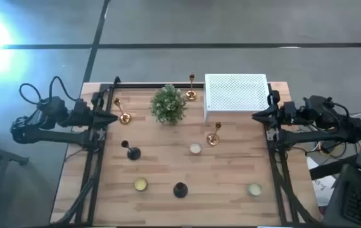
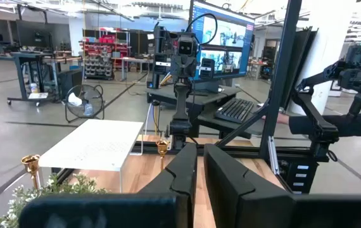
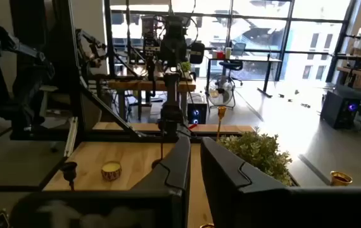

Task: Pick & Place candle stick holders

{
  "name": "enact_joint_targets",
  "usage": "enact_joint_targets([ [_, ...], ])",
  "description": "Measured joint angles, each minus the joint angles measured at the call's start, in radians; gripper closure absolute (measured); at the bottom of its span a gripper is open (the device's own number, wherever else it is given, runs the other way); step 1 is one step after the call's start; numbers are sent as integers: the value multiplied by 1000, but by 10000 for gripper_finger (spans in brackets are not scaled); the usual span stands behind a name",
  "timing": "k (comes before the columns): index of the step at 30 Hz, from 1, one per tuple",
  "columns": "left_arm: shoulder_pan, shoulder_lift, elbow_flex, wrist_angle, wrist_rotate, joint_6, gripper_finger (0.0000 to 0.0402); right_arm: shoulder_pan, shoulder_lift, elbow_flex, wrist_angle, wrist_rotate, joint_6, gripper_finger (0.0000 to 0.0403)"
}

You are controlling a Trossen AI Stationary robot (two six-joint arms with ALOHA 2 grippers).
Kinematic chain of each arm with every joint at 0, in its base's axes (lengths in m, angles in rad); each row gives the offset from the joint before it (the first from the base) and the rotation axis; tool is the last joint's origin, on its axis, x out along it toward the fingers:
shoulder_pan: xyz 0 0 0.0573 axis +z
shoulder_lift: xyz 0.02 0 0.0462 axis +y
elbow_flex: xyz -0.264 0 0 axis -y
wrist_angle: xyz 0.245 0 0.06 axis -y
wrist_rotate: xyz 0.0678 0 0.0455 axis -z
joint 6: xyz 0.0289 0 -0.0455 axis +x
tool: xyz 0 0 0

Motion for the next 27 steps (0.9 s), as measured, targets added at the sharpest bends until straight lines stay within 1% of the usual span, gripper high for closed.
enact_joint_targets([
  [25, 0, 0, 0, 0, 0, 0, 367, 0, 0, 0, 0, 0, 0, 369],
  [27, 0, 0, 0, 0, 0, 0, 367, 0, 0, 0, 15, 2, -41, 369],
])
